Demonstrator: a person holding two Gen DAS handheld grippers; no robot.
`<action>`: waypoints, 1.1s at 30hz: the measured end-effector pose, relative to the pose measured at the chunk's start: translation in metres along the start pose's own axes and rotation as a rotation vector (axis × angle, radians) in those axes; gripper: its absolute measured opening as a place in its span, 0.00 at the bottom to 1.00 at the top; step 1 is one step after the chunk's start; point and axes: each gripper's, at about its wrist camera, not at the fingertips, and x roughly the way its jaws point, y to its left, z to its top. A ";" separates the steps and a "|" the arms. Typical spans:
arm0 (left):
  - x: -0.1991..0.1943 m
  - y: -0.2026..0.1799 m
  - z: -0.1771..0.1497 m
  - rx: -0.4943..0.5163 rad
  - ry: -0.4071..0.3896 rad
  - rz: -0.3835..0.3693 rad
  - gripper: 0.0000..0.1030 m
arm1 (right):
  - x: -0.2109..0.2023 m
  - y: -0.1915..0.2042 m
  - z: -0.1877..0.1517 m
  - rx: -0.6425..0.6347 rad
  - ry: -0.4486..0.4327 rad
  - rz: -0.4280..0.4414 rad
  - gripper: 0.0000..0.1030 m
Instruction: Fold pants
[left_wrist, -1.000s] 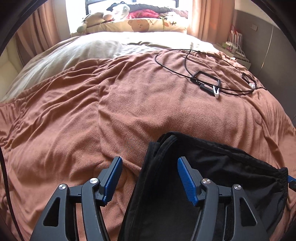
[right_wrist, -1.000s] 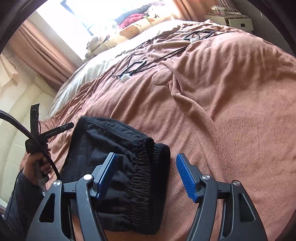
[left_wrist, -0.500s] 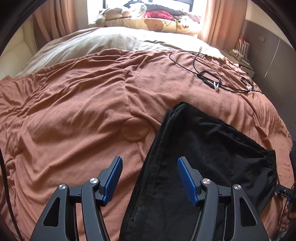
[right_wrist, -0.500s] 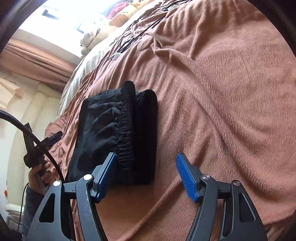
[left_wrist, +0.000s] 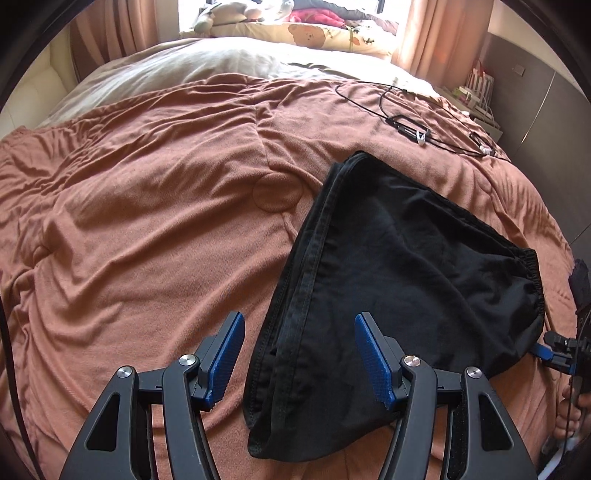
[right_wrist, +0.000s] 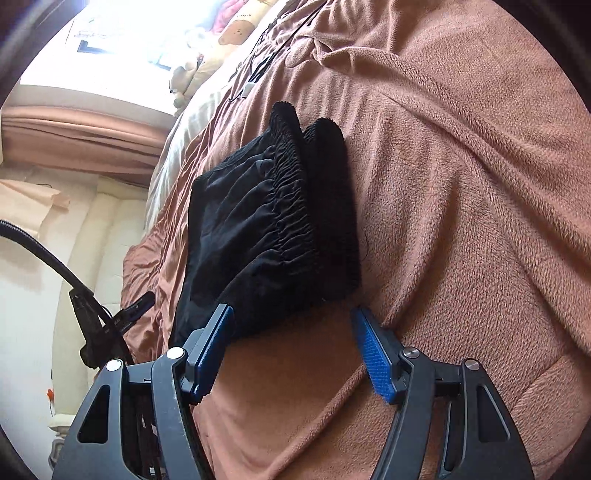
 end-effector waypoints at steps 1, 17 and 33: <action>0.002 0.001 -0.003 0.002 0.005 -0.002 0.62 | -0.002 -0.003 0.000 0.014 -0.008 0.007 0.63; 0.053 0.016 -0.032 -0.002 0.091 -0.093 0.62 | 0.011 -0.003 0.000 0.011 -0.104 -0.022 0.32; 0.068 0.021 -0.027 0.043 0.072 -0.058 0.65 | 0.000 0.002 -0.005 -0.030 -0.120 -0.026 0.20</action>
